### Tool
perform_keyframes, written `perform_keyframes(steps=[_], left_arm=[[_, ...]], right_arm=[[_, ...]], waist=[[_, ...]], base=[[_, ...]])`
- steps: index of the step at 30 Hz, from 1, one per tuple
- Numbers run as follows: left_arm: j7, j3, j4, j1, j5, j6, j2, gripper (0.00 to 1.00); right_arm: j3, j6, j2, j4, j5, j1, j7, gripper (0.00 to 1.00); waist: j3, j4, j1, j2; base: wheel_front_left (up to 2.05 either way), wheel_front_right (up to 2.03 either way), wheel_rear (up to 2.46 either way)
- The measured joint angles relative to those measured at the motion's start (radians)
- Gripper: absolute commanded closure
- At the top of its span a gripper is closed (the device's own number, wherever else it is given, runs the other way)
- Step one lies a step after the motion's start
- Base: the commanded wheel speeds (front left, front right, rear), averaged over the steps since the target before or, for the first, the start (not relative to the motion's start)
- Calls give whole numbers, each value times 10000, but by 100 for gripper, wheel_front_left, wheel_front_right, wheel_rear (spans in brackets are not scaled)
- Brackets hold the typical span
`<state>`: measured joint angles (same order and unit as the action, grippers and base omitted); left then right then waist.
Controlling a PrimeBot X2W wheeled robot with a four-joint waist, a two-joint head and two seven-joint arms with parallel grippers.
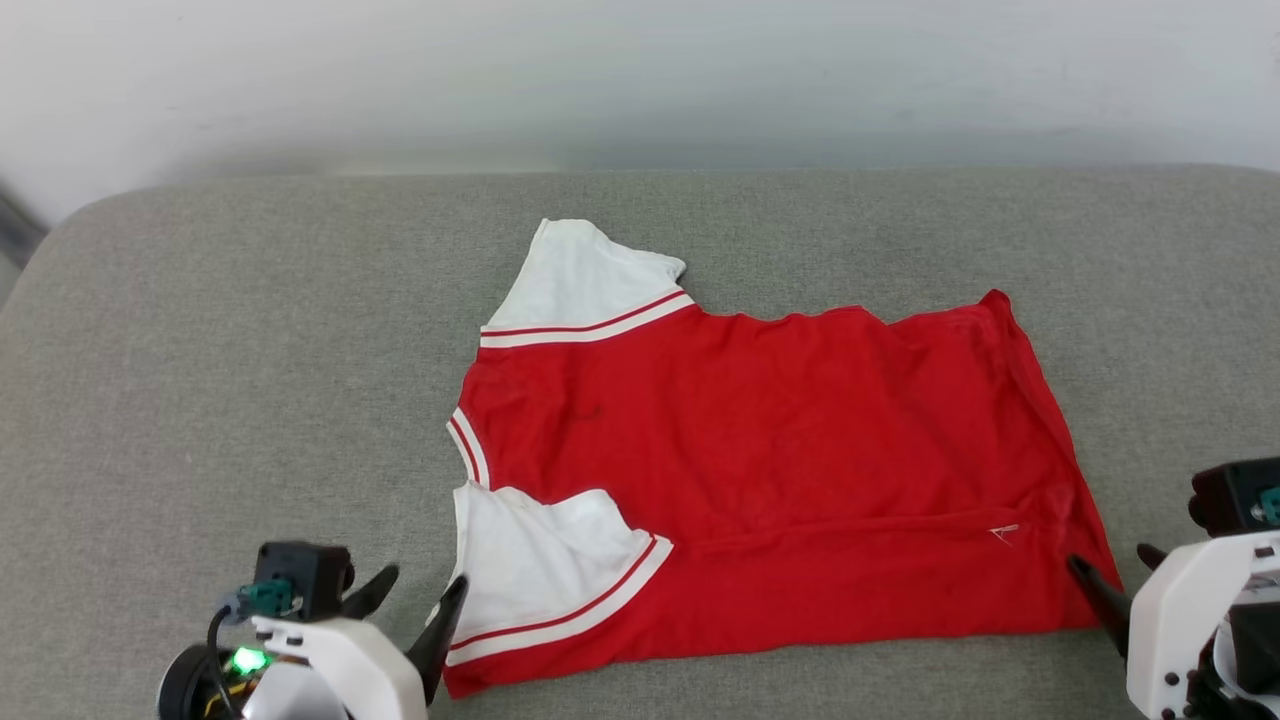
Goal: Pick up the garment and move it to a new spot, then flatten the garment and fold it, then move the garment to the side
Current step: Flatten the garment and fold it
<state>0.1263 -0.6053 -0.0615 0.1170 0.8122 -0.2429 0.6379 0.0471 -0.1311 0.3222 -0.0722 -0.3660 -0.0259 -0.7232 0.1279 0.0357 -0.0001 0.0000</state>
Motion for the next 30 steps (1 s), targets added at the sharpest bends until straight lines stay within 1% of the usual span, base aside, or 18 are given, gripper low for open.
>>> perform_keyframes(steps=[3, 5, 8, 10, 13, 18, 20, 23, 28, 29, 30], left_arm=[[510, -88, -631, -477, 109, -303, 368, 0], [761, -157, -917, -712, 115, -516, 500, 0], [1020, -234, -1099, -922, 263, -796, 479, 0], [1179, -330, -1051, -965, 178, -970, 485, 0], [1172, -332, -909, -956, 150, -1097, 395, 0], [1260, -456, -313, -778, -2, -1089, 332, 0], [1244, -445, -104, -665, 100, -1030, 140, 0], [1200, -508, 268, -513, 50, -978, 86, 0], [1185, -629, 631, -358, 21, -727, 10, 0], [1267, -662, 660, -324, 59, -644, 4, 13], [1340, -692, 669, -290, 125, -562, 17, 55]], right_arm=[[349, 2, -353, -518, 182, 356, -407, 0], [516, 2, -564, -832, 242, 561, -591, 0], [621, 2, -723, -1304, 416, 766, -756, 0], [629, 2, -880, -1595, 476, 888, -821, 0], [564, 0, -1129, -1902, 474, 951, -953, 0], [602, 2, -1206, -2157, 506, 942, -976, 0], [598, 2, -1227, -2188, 510, 941, -972, 0], [533, 2, -1218, -2245, 506, 934, -945, 0], [410, 2, -1198, -2316, 470, 883, -869, 0], [403, 2, -1185, -2316, 470, 881, -869, 0], [405, 2, -1166, -2316, 470, 880, -869, 0]], waist=[[-31, -42, 0, 0], [-23, -73, 0, 0], [66, -115, 0, 0], [153, -164, 0, 0], [313, -236, 0, 0], [607, -351, 1, 0], [726, -390, 1, 0], [899, -441, 1, 0], [1123, -543, 0, 0], [1146, -558, 0, 0], [1163, -570, 0, 0]], base=[[0, 0, 0], [0, 0, 0], [0, 0, 0], [0, 0, 0], [0, 0, 0], [0, 0, 0], [0, 0, 0], [0, 0, 0], [0, 0, 0], [0, 0, 0], [0, 0, 0]])
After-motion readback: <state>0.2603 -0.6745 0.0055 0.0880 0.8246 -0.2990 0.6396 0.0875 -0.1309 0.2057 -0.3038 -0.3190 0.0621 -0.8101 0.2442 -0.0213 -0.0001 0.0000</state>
